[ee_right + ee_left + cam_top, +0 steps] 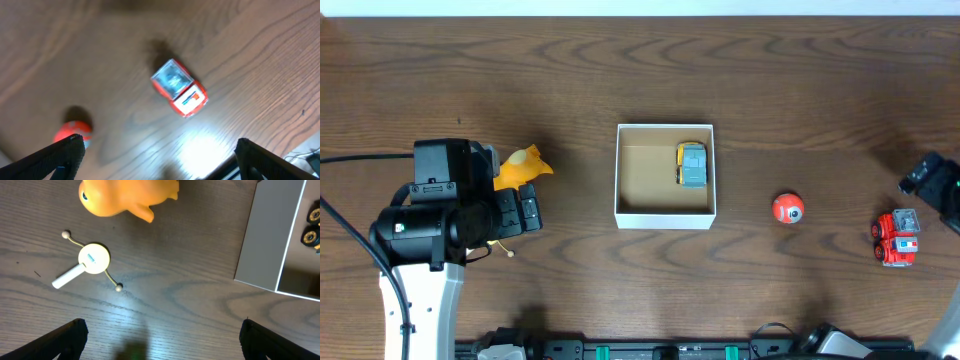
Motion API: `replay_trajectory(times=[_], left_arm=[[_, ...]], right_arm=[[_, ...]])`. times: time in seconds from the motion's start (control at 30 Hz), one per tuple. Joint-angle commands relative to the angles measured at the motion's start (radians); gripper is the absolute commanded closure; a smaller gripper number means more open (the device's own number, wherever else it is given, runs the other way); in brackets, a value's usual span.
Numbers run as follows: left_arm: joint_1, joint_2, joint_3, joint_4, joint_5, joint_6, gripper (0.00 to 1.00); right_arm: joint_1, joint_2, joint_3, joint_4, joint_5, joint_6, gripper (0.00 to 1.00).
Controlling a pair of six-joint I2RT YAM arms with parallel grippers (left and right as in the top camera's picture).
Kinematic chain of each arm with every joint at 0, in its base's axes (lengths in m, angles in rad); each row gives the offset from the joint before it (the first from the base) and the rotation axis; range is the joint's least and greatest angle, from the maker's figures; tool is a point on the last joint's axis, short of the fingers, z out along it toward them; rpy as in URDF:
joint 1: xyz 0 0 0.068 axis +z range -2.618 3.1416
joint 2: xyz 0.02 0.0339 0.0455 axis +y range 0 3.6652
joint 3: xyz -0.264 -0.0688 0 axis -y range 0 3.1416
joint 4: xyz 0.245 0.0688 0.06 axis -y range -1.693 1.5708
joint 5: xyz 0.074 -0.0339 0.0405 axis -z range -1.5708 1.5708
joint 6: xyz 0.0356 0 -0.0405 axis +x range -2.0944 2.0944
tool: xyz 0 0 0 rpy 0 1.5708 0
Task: Pack container
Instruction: 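Move right gripper to the red fire truck and grasp it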
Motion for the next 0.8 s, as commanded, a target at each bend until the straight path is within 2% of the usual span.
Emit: replay_trajectory(times=[0.0, 0.33, 0.57, 0.77], left_arm=[[0.004, 0.001, 0.018, -0.003, -0.002, -0.009, 0.02], [0.004, 0.001, 0.018, -0.023, -0.002, -0.009, 0.02], [0.004, 0.001, 0.018, -0.022, -0.002, -0.009, 0.02], [0.004, 0.001, 0.018, -0.022, -0.002, -0.009, 0.02]], right_arm=[[-0.047, -0.003, -0.1, 0.068, -0.031, -0.116, 0.01], [-0.049, 0.027, -0.248, 0.283, -0.02, -0.238, 0.01], [-0.049, 0.108, -0.252, 0.299, -0.02, -0.394, 0.01], [-0.05, 0.182, -0.252, 0.296, -0.019, -0.444, 0.01]])
